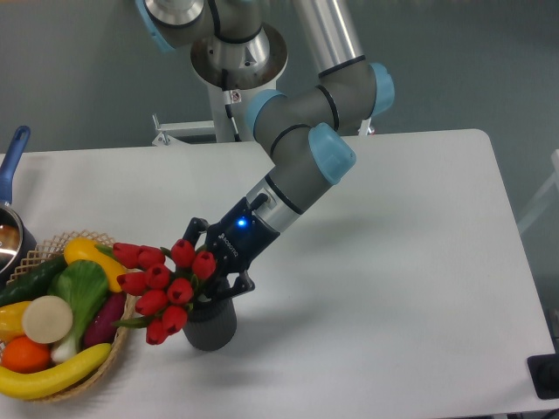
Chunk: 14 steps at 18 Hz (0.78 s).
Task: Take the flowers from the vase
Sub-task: 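Lower the gripper around the tulip stems and close it on them, then lift the gripped tulips up out of the grey vase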
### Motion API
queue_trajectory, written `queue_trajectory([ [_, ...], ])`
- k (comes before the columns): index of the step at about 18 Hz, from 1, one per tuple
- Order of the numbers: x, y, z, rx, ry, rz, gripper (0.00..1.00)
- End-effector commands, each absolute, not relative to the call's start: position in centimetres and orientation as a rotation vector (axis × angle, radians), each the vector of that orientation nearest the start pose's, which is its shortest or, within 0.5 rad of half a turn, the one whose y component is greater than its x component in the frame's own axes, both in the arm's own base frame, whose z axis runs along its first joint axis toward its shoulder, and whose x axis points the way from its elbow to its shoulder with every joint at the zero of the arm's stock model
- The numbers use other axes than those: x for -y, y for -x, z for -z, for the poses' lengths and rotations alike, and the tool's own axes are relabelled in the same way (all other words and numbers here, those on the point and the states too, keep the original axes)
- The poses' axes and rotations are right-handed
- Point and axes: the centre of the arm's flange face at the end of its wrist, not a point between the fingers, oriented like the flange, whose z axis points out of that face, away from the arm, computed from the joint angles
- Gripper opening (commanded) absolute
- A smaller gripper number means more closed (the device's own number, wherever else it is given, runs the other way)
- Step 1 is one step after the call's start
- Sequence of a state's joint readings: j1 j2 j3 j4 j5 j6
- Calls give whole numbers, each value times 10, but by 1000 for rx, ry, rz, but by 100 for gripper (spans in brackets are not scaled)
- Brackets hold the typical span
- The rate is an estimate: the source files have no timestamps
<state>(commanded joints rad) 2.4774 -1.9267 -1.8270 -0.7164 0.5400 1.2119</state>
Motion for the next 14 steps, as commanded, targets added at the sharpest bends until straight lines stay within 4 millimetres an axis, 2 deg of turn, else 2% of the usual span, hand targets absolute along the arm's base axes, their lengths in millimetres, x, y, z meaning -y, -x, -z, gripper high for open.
queue_trajectory([
  [3,-528,319,-312,-429,2070,381,31],
  [10,-527,320,-316,-423,2068,378,32],
  [14,-524,320,-340,-383,2032,391,32],
])
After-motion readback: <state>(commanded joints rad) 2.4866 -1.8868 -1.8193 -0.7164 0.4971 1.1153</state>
